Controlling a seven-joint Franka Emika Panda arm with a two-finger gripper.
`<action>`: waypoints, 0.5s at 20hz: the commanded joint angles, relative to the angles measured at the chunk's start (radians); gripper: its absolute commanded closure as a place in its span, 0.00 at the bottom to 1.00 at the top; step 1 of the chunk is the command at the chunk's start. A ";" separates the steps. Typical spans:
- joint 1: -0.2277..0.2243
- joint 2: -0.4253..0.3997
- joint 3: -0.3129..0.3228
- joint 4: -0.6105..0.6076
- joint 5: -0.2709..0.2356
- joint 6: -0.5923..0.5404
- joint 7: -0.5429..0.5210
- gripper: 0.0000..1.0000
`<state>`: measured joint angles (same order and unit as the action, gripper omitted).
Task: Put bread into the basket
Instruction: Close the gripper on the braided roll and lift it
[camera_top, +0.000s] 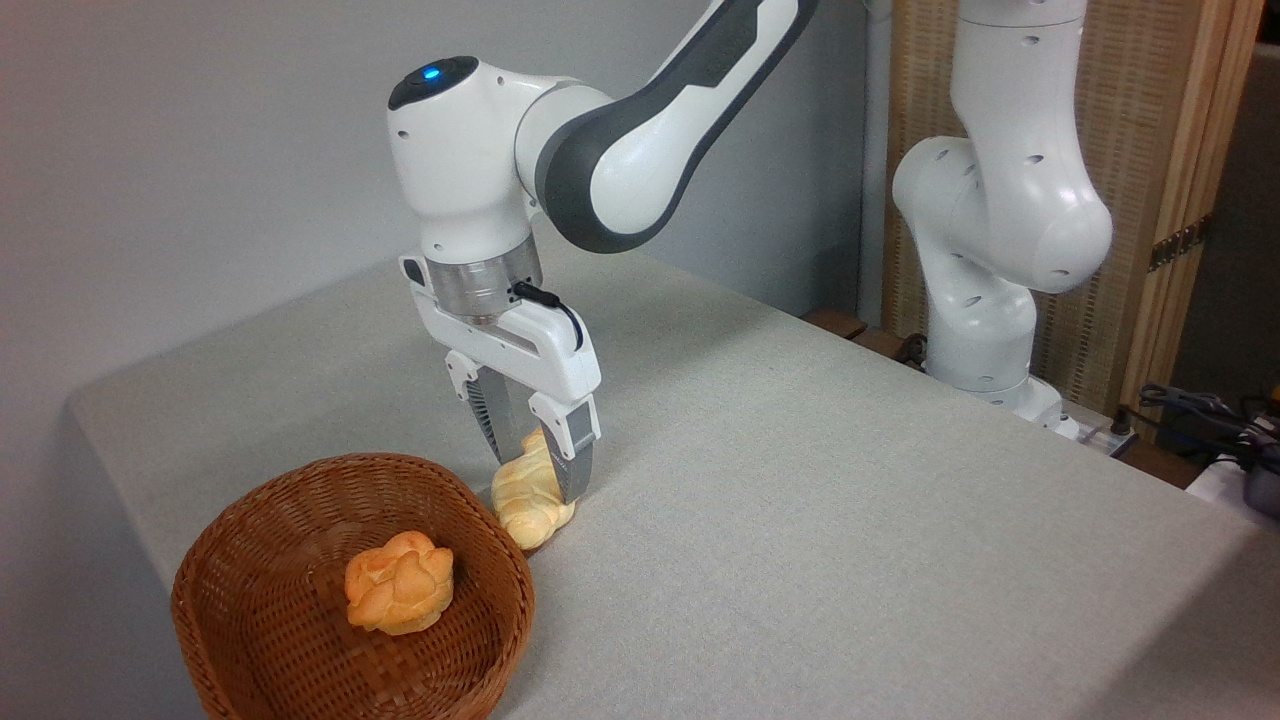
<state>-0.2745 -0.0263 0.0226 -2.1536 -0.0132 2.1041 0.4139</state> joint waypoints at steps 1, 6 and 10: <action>-0.008 0.013 0.002 -0.008 0.022 0.014 -0.018 0.71; -0.009 0.009 0.000 -0.008 0.022 0.011 -0.013 0.71; -0.009 0.008 -0.015 -0.008 0.022 0.005 -0.012 0.80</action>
<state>-0.2766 -0.0263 0.0180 -2.1531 -0.0126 2.1044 0.4139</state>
